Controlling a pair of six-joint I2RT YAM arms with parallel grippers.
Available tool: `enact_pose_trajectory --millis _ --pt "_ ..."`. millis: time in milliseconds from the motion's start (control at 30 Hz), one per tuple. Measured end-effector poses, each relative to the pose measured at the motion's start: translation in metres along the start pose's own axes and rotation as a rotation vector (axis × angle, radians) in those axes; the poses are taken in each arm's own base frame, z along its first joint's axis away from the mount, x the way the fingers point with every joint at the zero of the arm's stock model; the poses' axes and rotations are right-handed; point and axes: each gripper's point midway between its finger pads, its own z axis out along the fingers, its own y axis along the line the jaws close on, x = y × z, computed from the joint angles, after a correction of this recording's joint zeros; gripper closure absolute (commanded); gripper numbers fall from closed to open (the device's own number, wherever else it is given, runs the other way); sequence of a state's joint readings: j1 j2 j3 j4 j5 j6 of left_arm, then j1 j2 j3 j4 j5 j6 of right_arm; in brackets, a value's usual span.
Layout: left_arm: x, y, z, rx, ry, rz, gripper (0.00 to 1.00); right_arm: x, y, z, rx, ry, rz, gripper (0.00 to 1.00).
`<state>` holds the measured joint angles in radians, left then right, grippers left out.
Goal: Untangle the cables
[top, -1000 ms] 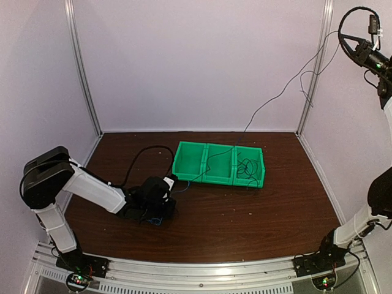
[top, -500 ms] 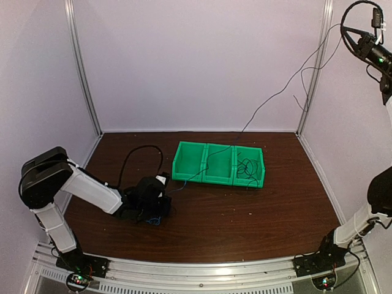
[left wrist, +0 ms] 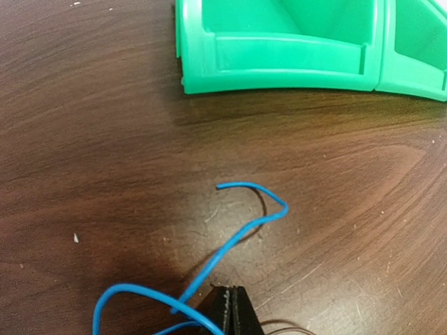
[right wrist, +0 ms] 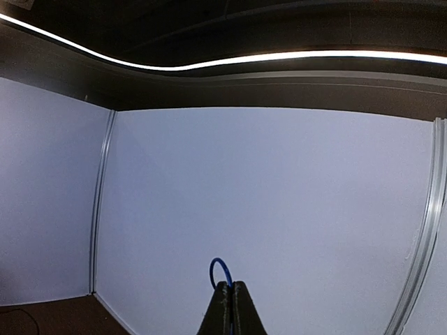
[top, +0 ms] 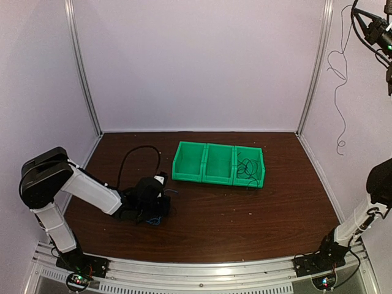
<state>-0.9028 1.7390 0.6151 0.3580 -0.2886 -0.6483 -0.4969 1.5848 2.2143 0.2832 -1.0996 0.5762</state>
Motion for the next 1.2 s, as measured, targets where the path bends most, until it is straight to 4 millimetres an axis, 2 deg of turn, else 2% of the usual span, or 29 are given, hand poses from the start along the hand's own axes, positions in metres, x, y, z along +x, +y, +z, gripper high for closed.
enact_pose_trajectory --millis 100,167,267,400,500,633,867,967,1100,1200 --pt "-0.004 -0.003 0.002 -0.018 0.022 0.029 0.58 0.019 -0.004 0.001 0.002 0.027 0.037 1.0" --pt "-0.008 -0.008 0.003 -0.03 0.035 0.059 0.47 0.036 -0.01 0.002 0.009 0.057 0.07 1.0" --pt "-0.004 -0.013 0.0 -0.052 0.071 0.106 0.36 0.071 -0.012 0.005 0.009 0.117 0.126 1.0" --pt "0.001 -0.017 -0.004 -0.061 0.094 0.14 0.33 0.111 0.001 0.014 -0.018 0.198 0.155 1.0" --pt "0.001 -0.017 -0.007 -0.062 0.101 0.141 0.33 0.129 0.017 0.02 -0.048 0.24 0.156 1.0" --pt "-0.006 -0.017 -0.016 -0.052 0.085 0.134 0.32 0.139 0.04 0.03 -0.088 0.264 0.13 1.0" --pt "-0.039 -0.026 -0.042 -0.012 -0.017 0.09 0.32 0.156 0.077 0.053 -0.158 0.292 0.109 1.0" --pt "-0.049 -0.026 -0.049 -0.009 -0.047 0.08 0.32 0.162 0.086 0.062 -0.173 0.297 0.103 1.0" --pt "-0.052 -0.026 -0.051 -0.013 -0.057 0.078 0.32 0.175 0.089 0.071 -0.174 0.309 0.099 1.0" --pt "-0.053 -0.024 -0.052 -0.018 -0.062 0.077 0.32 0.193 0.088 0.072 -0.164 0.336 0.106 1.0"
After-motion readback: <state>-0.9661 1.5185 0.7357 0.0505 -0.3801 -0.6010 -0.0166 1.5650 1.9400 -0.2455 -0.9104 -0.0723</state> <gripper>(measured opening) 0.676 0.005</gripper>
